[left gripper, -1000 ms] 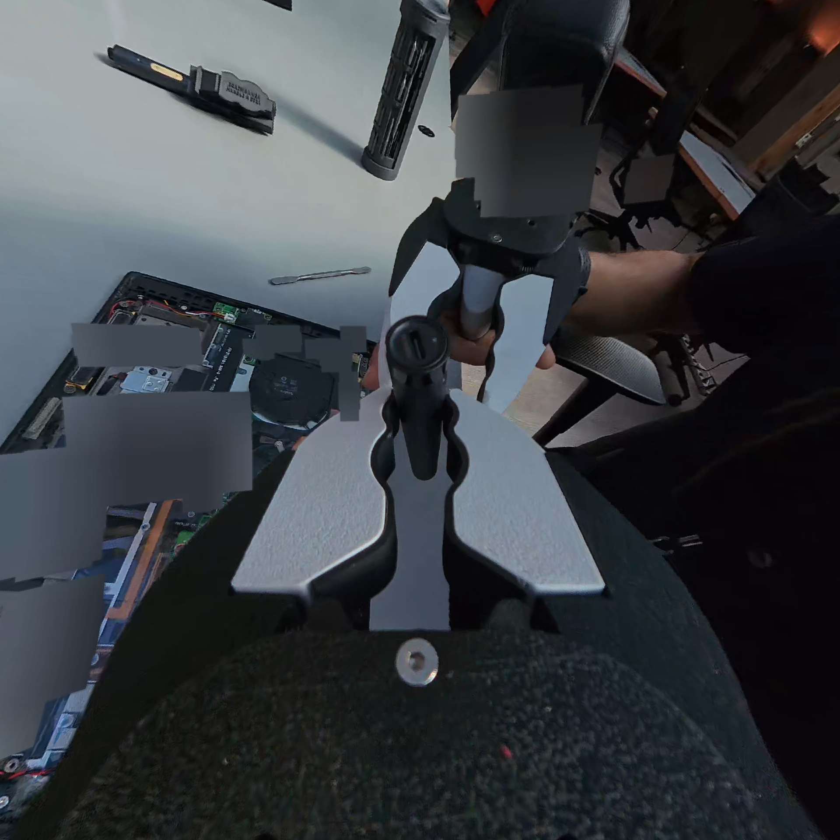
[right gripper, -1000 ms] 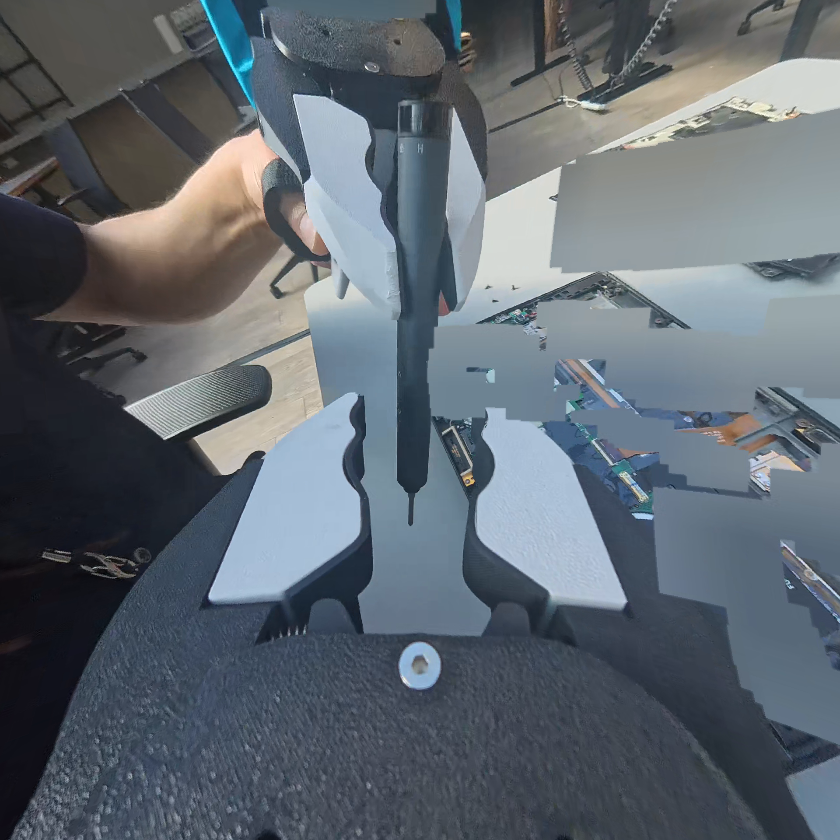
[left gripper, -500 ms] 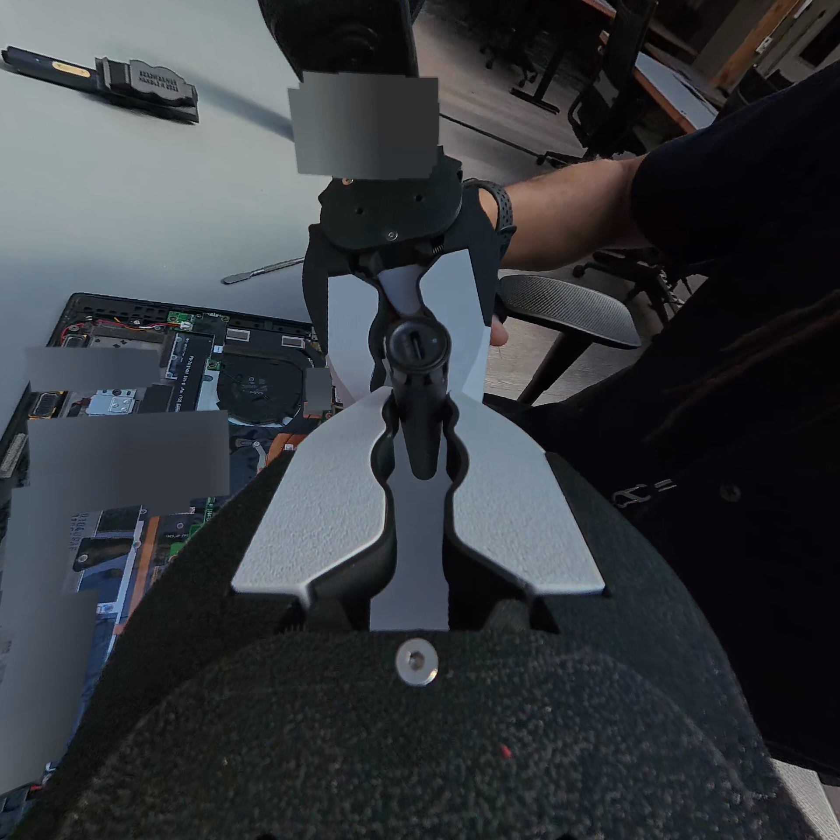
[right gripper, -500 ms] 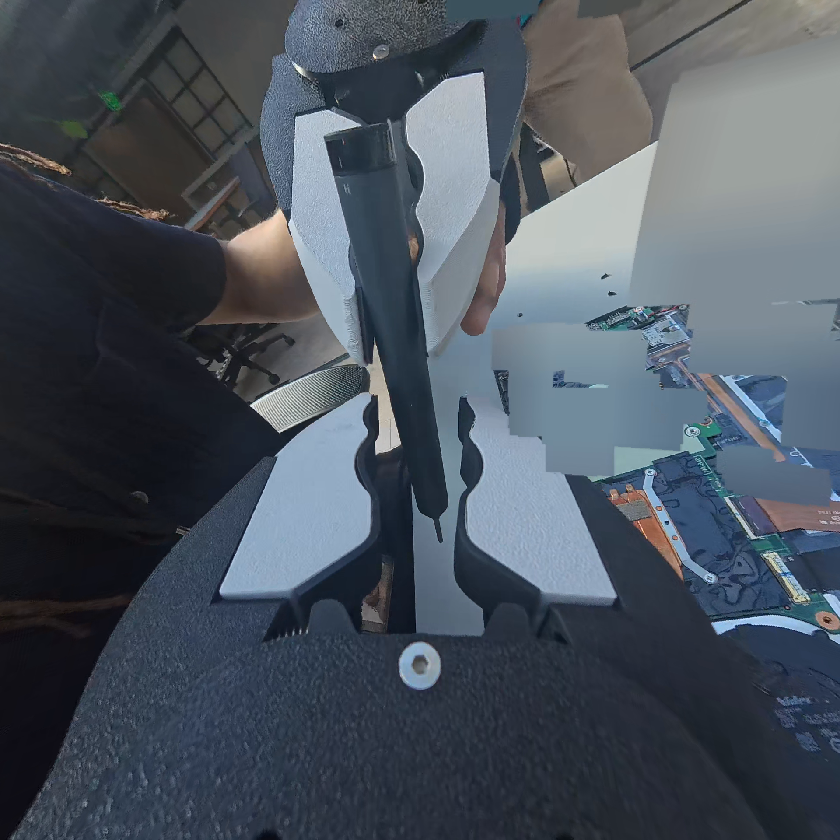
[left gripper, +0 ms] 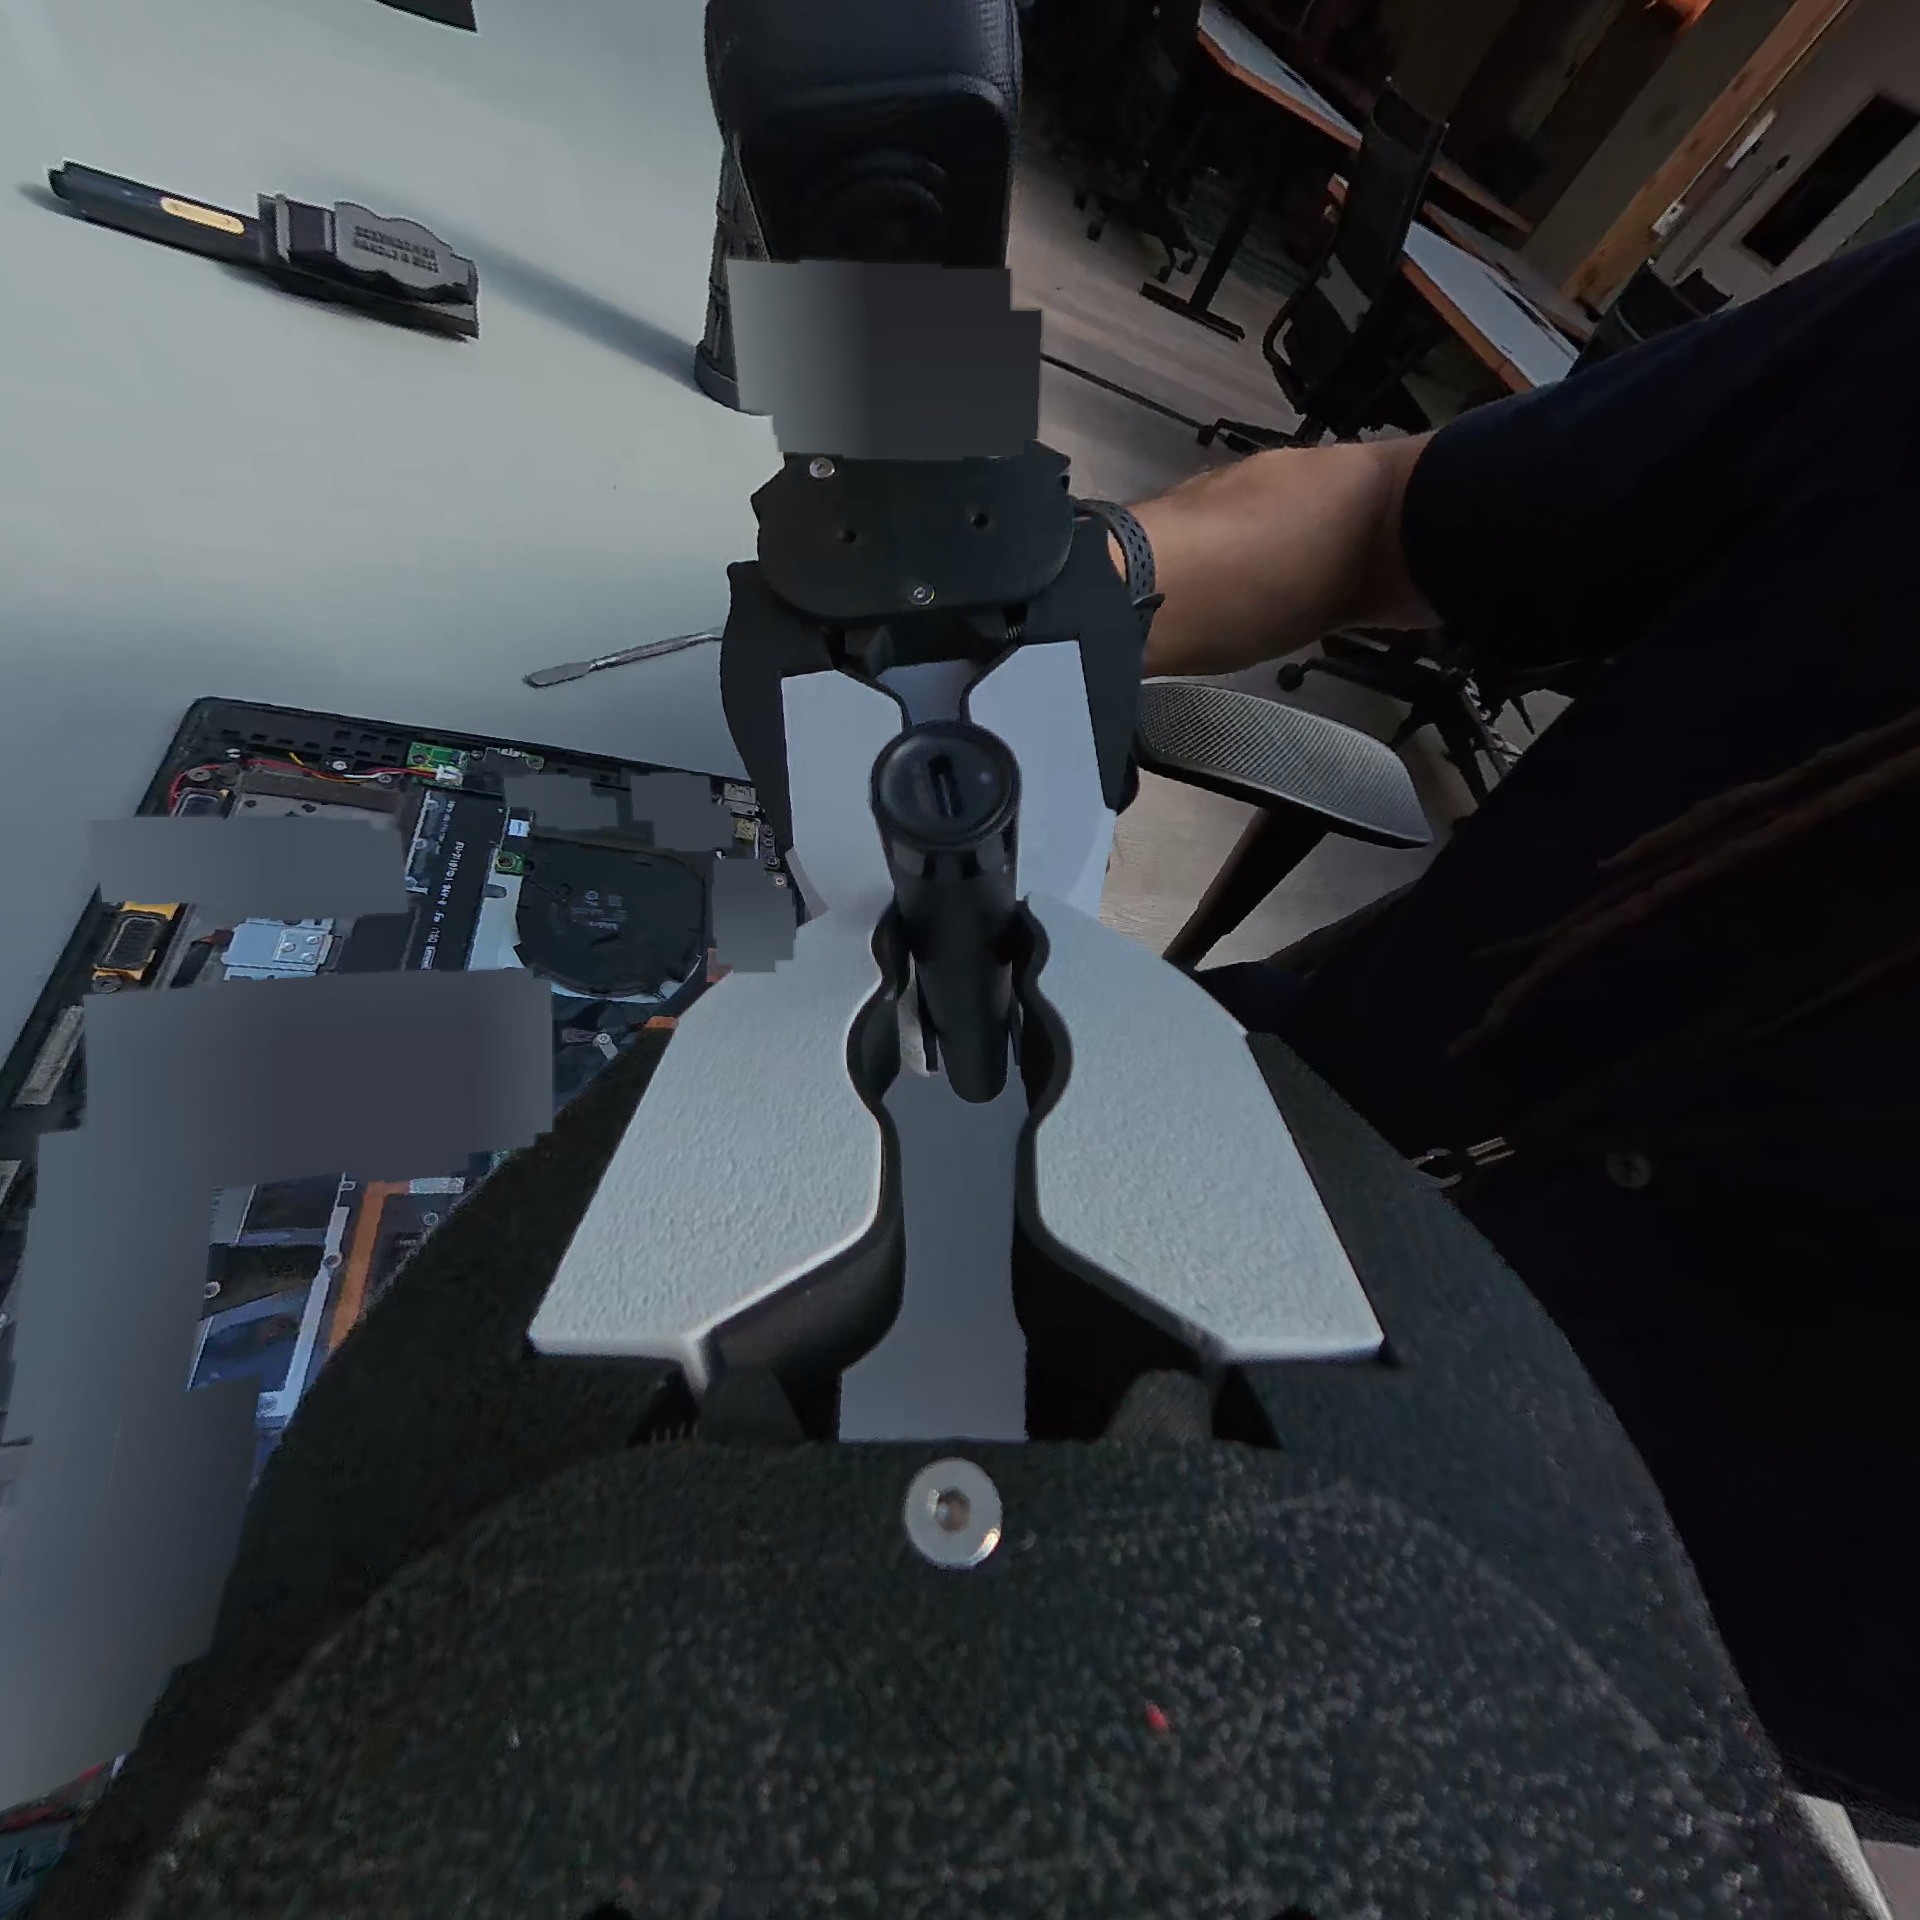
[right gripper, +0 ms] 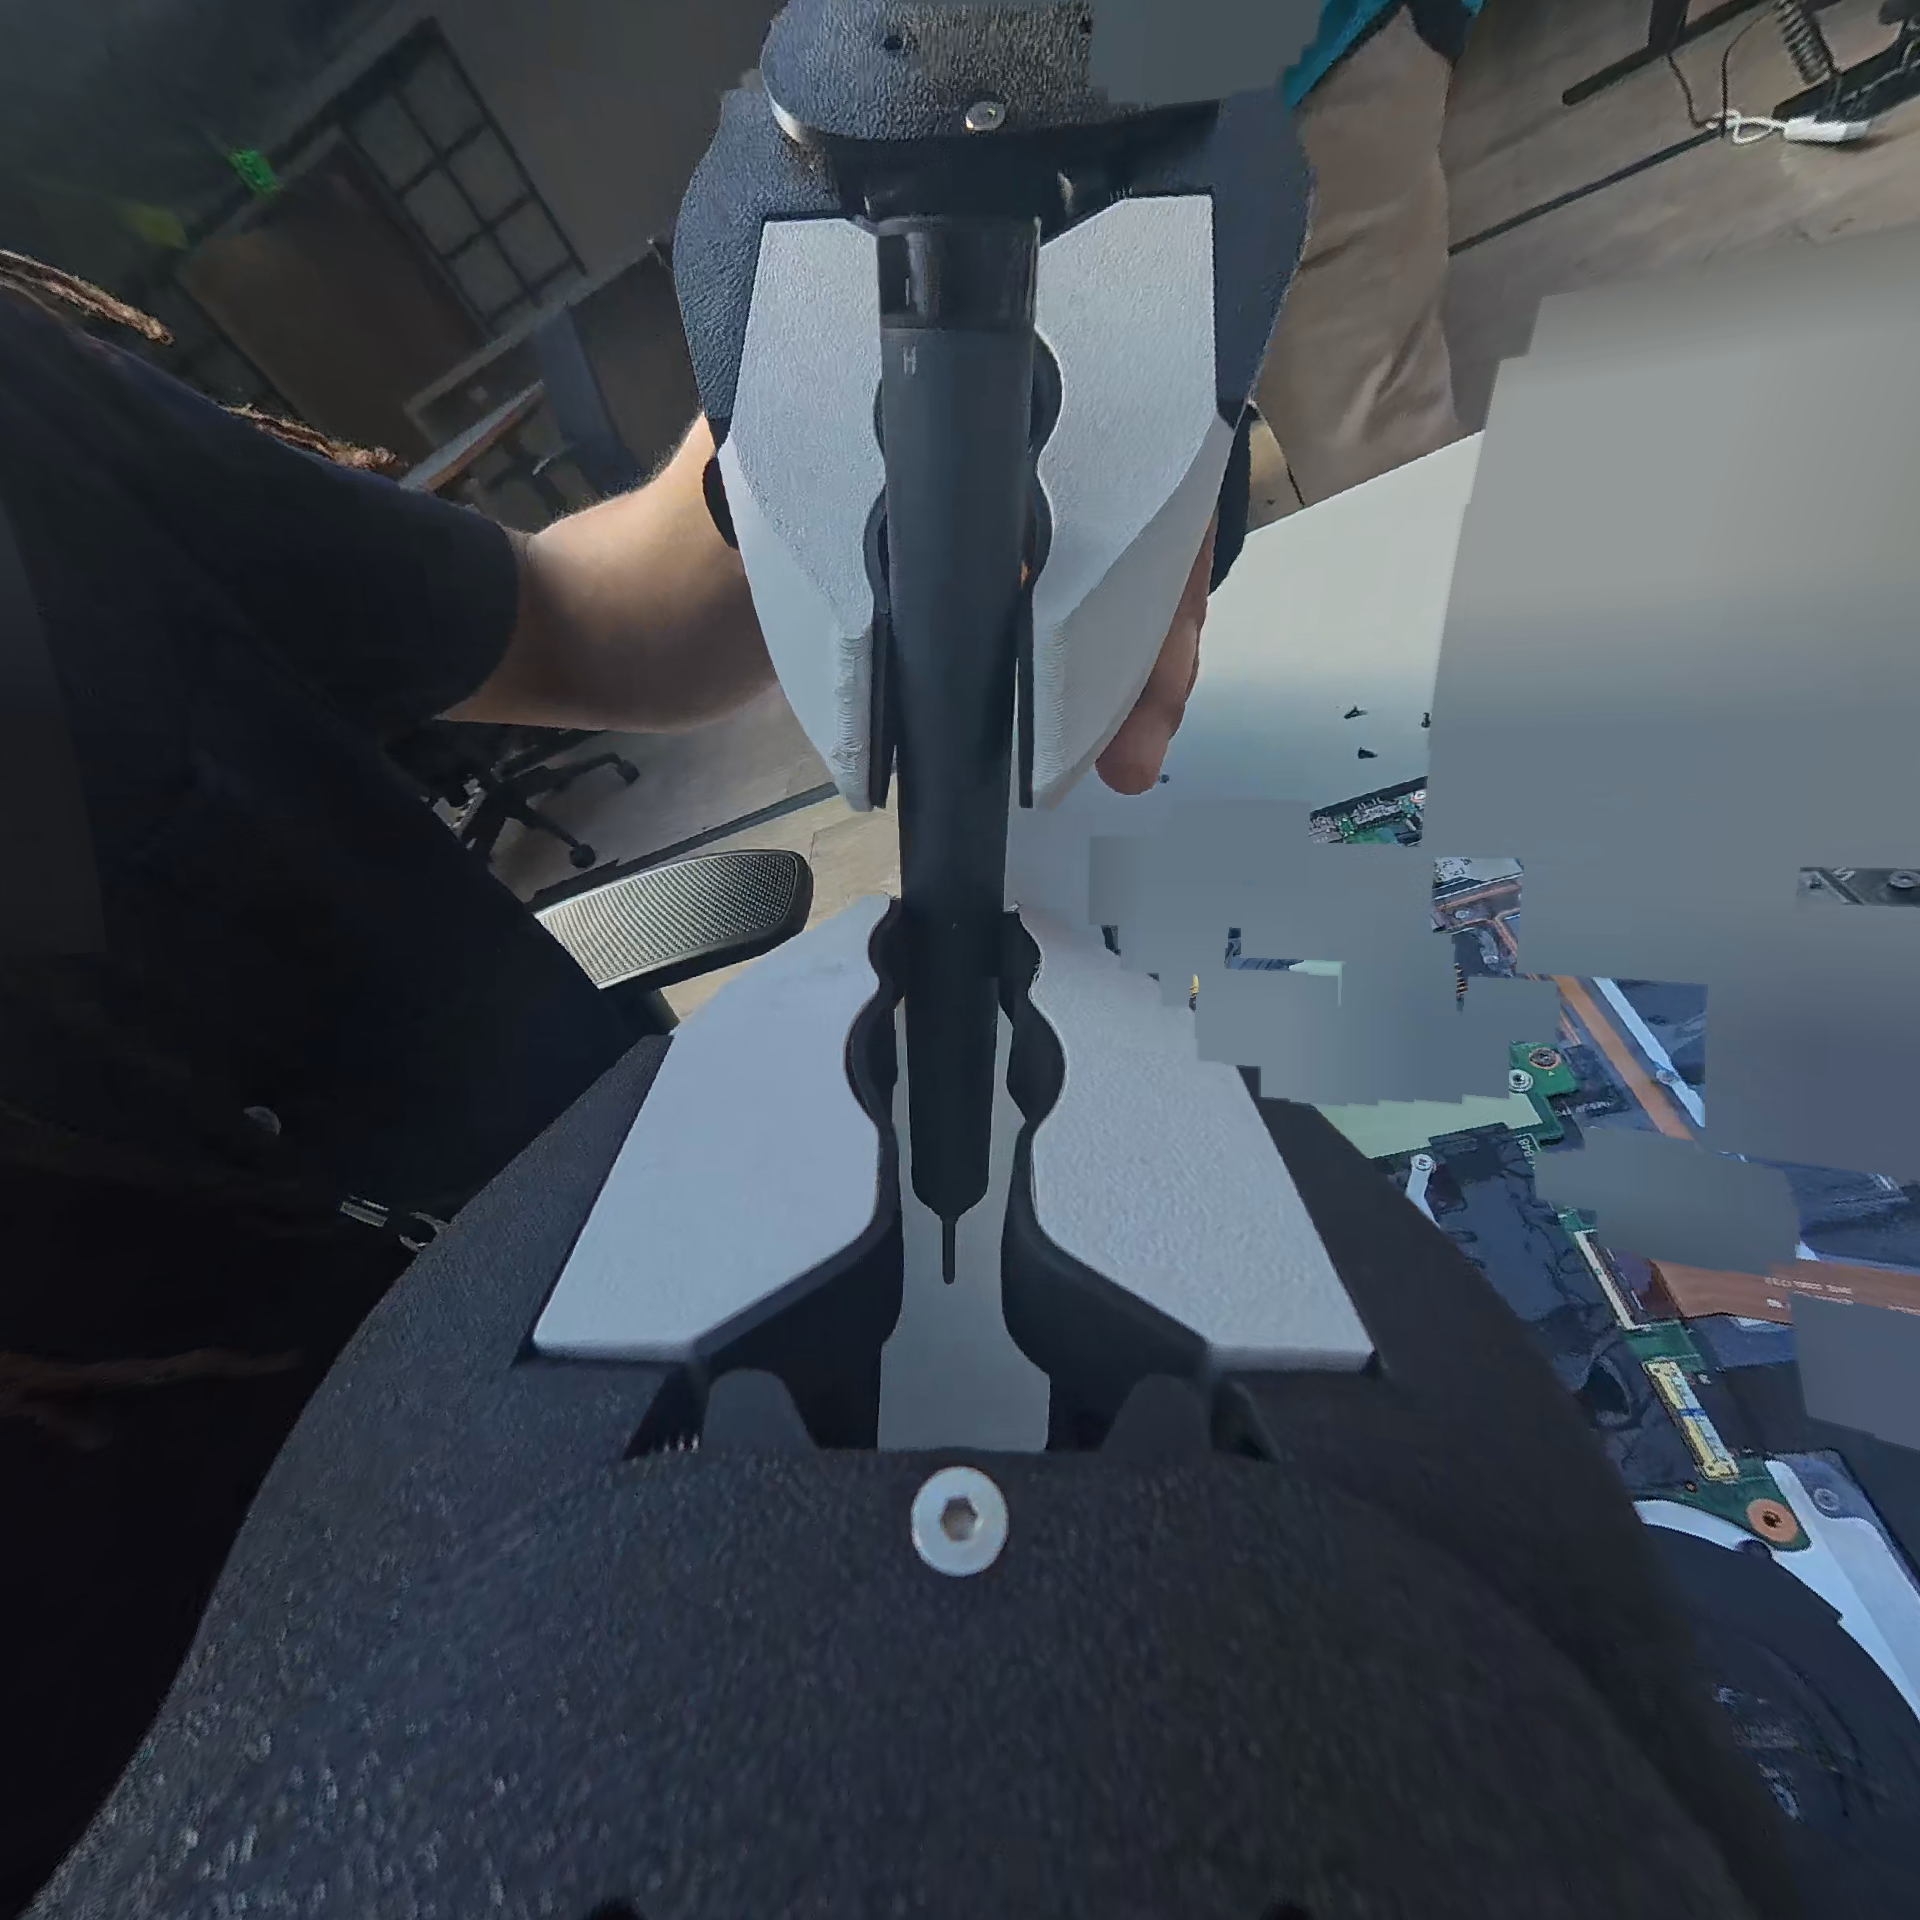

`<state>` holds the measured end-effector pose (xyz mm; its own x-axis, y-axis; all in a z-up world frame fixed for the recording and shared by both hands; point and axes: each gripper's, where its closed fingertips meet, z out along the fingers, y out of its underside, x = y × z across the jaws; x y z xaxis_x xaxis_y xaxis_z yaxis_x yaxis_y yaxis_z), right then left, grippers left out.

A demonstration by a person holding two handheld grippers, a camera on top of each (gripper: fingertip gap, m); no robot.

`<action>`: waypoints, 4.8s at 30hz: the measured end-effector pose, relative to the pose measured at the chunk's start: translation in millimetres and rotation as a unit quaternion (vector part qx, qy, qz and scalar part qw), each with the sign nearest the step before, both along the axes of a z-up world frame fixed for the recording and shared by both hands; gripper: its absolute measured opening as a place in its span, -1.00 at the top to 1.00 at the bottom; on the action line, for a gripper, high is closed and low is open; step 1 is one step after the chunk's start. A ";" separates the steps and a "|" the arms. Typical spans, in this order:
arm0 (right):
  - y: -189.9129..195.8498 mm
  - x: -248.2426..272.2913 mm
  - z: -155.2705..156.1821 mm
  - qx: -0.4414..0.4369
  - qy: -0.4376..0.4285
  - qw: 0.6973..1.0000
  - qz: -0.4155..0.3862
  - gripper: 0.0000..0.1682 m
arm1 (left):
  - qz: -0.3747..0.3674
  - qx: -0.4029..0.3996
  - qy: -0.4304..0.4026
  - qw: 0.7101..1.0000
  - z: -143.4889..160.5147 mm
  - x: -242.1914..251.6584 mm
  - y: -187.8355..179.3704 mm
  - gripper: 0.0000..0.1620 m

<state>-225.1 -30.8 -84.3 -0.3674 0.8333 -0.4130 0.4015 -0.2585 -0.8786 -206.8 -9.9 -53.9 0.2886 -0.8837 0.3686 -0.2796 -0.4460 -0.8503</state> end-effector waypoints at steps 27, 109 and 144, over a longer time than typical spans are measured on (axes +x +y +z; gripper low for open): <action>42.0 -53.2 18.0 0.019 0.145 0.964 -0.223 0.80 | 0.321 0.060 0.141 0.935 -84.8 -48.7 9.2 0.49; 37.7 -57.6 -35.1 0.230 -0.008 0.955 -0.187 0.80 | 0.366 -0.028 0.227 0.902 -146.0 -123.4 -78.0 1.00; 38.4 -58.0 -33.7 0.225 -0.012 0.958 -0.180 0.80 | 0.377 -0.033 0.225 0.898 -144.3 -133.5 -81.9 1.00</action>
<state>-283.0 7.6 -118.0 -0.0177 0.9998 0.0124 0.3785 0.0182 -0.9254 -340.3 -91.8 -198.1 0.9285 -0.3551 0.1082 -0.1864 -0.6980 -0.6914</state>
